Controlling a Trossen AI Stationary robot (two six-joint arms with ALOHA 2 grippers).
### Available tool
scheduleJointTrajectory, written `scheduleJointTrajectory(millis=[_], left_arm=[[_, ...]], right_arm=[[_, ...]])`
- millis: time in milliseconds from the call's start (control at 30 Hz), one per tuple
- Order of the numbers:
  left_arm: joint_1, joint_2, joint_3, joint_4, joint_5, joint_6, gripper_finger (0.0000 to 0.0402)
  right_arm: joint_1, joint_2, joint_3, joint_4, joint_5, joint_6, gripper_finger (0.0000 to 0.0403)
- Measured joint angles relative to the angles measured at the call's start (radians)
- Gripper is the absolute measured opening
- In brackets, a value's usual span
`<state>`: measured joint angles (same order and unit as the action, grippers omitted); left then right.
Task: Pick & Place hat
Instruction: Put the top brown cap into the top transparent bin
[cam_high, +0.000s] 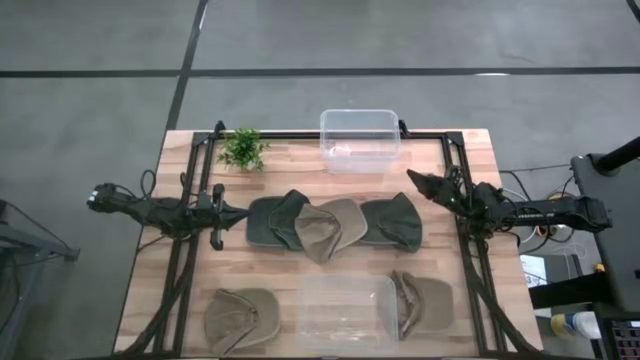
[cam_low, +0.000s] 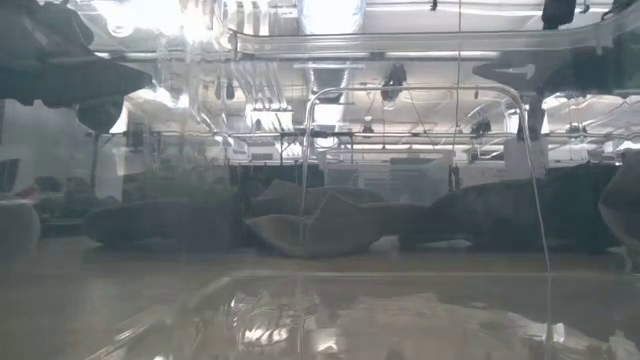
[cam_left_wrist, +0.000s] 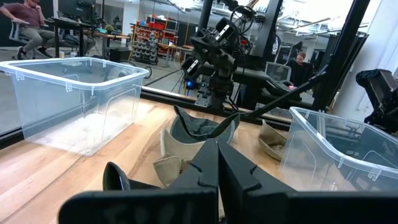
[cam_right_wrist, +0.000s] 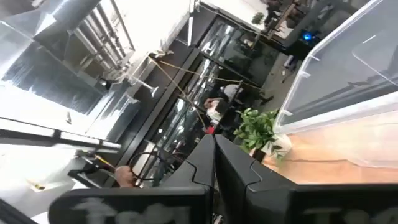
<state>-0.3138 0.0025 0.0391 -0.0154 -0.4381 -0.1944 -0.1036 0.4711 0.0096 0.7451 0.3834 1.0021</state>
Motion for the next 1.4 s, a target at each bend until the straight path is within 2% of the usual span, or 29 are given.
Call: scheduleJointTrajectory(millis=[67,133,200,300,367,467,567,700,833,933,1133,1400], left_arm=[[0.0,0.0,0.0,0.0,0.0,0.0,0.0],[0.0,0.0,0.0,0.0,0.0,0.0,0.0],[0.0,0.0,0.0,0.0,0.0,0.0,0.0],[0.0,0.0,0.0,0.0,0.0,0.0,0.0],[0.0,0.0,0.0,0.0,0.0,0.0,0.0],[0.0,0.0,0.0,0.0,0.0,0.0,0.0],[0.0,0.0,0.0,0.0,0.0,0.0,0.0],[0.0,0.0,0.0,0.0,0.0,0.0,0.0],[0.0,0.0,0.0,0.0,0.0,0.0,0.0],[0.0,0.0,0.0,0.0,0.0,0.0,0.0],[0.0,0.0,0.0,0.0,0.0,0.0,0.0],[0.0,0.0,0.0,0.0,0.0,0.0,0.0]], right_arm=[[0.001,0.022,0.032,-0.009,-0.059,-0.011,0.0009],[0.001,0.059,0.123,-0.088,-0.126,-0.046,0.0009],[0.001,0.11,0.256,-0.277,-0.185,-0.094,0.0009],[0.001,0.227,0.49,-0.672,-0.286,-0.256,0.0009],[0.001,0.33,0.635,-0.92,-0.302,-0.354,0.0009],[0.0,0.478,0.799,-1.111,-0.302,-0.489,0.0016],[-0.001,0.622,0.918,-1.16,-0.304,-0.543,0.0045],[-0.007,0.8,1.049,-1.162,-0.312,-0.615,0.0111],[-0.006,0.962,1.18,-1.23,-0.325,-0.767,0.018],[-0.006,1.074,1.269,-1.349,-0.339,-0.904,0.021],[-0.004,1.268,1.398,-1.504,-0.339,-1.095,0.0214],[-0.006,1.441,1.526,-1.537,-0.333,-1.168,0.0196]])
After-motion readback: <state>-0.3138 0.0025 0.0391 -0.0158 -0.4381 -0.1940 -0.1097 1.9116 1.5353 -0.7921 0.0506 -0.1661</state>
